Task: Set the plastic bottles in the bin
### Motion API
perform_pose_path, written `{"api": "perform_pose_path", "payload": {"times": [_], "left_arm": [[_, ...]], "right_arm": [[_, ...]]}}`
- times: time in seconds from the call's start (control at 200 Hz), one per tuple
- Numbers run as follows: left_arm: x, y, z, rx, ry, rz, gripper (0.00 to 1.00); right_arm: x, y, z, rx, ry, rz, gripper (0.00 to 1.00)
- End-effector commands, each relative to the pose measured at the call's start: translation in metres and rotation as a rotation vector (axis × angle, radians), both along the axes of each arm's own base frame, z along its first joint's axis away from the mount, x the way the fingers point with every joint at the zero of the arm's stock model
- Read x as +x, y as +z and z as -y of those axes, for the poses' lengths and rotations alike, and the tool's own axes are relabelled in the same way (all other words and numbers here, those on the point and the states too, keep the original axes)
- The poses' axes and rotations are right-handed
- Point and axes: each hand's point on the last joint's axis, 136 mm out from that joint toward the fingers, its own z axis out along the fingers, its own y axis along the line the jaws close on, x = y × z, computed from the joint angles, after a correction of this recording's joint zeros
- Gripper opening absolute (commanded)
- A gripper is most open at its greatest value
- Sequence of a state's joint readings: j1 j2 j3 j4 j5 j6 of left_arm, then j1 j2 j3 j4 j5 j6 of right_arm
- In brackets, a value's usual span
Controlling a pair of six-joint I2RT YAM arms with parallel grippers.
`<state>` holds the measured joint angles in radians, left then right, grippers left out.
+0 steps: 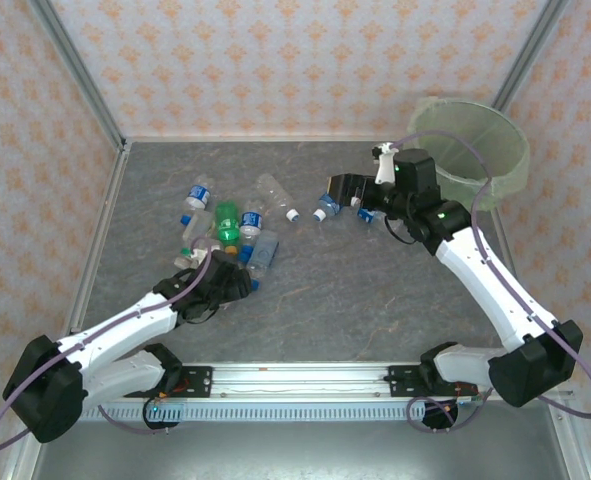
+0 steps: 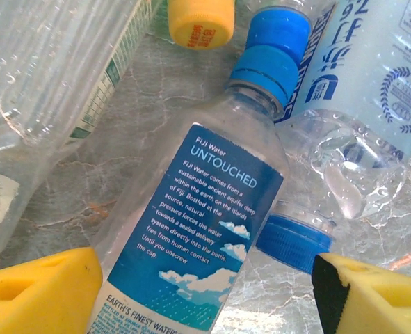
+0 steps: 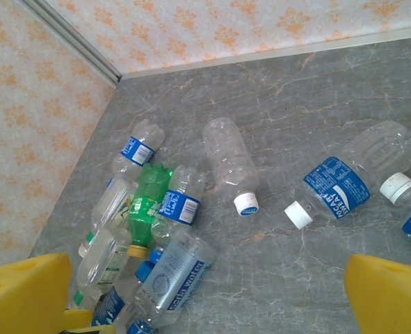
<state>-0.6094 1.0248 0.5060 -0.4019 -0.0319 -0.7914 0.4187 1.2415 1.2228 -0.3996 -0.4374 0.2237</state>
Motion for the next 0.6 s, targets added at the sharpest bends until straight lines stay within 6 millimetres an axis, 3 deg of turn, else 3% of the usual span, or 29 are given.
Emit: {"api": "perform_pose_path", "payload": {"times": [0.0, 0.345, 0.596], "left_arm": [[-0.023, -0.024, 0.005, -0.036, -0.014, -0.103, 0.8], [-0.01, -0.005, 0.02, 0.028, -0.104, -0.08, 0.83], [-0.001, 0.018, -0.008, 0.118, 0.02, 0.003, 0.85]], "right_arm": [[0.005, 0.004, -0.005, 0.016, -0.003, 0.022, 1.0], [0.002, 0.009, -0.001, 0.022, -0.024, 0.038, 1.0], [-0.003, 0.004, 0.0, 0.031, -0.031, 0.027, 1.0]]}}
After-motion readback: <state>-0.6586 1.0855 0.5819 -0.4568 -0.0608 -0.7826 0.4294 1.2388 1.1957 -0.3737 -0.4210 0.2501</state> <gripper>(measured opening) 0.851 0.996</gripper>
